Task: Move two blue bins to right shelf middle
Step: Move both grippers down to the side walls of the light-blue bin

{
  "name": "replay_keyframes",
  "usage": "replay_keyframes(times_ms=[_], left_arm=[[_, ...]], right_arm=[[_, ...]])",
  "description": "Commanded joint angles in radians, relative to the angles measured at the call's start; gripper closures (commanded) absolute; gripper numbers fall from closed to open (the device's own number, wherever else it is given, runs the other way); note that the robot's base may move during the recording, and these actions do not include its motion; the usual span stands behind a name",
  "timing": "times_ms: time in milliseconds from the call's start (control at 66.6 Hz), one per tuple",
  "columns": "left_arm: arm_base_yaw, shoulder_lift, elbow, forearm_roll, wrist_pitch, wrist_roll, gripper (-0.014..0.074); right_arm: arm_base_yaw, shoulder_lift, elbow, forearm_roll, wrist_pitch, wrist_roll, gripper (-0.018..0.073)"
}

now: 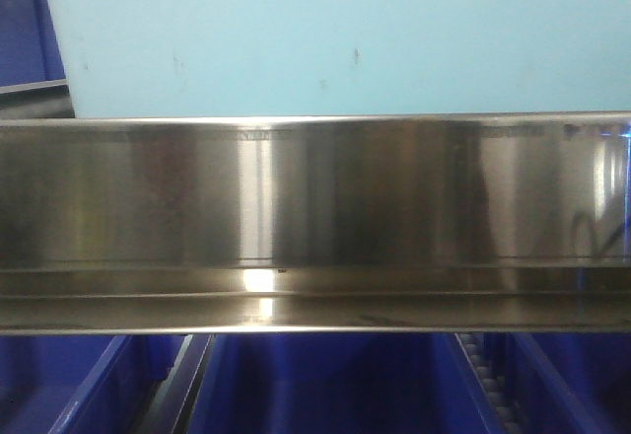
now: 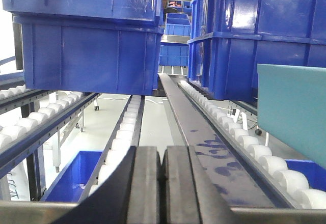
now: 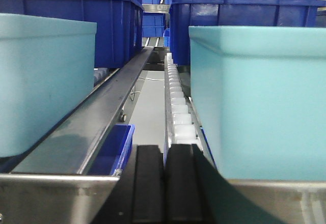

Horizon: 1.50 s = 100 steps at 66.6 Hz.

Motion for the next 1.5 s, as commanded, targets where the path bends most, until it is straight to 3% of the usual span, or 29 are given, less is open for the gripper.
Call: replay_keyframes(times_ms=[0,511,766,976,1067,1157,1307,1412,1487], left_arm=[[-0.001,-0.003,-0.003,-0.005,-0.019,0.001,0.0708],[-0.001,-0.003,-0.003,-0.005,-0.019,0.001,0.0708],[-0.001,-0.003,-0.003,-0.005,-0.019,0.001,0.0708],[0.001,-0.003,-0.003,-0.005,-0.075,0.001,0.0708],[0.001,-0.003,-0.003,-0.005,-0.150,0.001,0.0708],[0.001,-0.003,-0.008,-0.005,-0.209,0.001,0.0708],[0.001,-0.003,-0.168,-0.001,-0.097,0.001,0.0701],[0.001,0.042,-0.326,0.023,0.072,0.001,0.0589],[0.001,0.088,-0.422,0.023,0.182,0.001,0.0447]], right_arm=[[0.003,-0.003,-0.001,0.002,-0.018,-0.008,0.0721],[0.003,-0.003,-0.001,0.002,-0.018,-0.008,0.0721],[0.003,-0.003,-0.001,0.002,-0.092,-0.008,0.0721],[0.003,-0.003,-0.001,0.002,-0.138,-0.008,0.0721],[0.003,-0.003,-0.001,0.006,-0.224,-0.008,0.0721],[0.003,-0.003,-0.063,0.008,-0.225,-0.008,0.0721],[0.003,-0.003,-0.284,0.008,-0.070,-0.008,0.0721],[0.003,0.064,-0.442,0.008,0.088,-0.008,0.0719],[0.003,0.123,-0.512,0.008,0.142,-0.008,0.0681]])
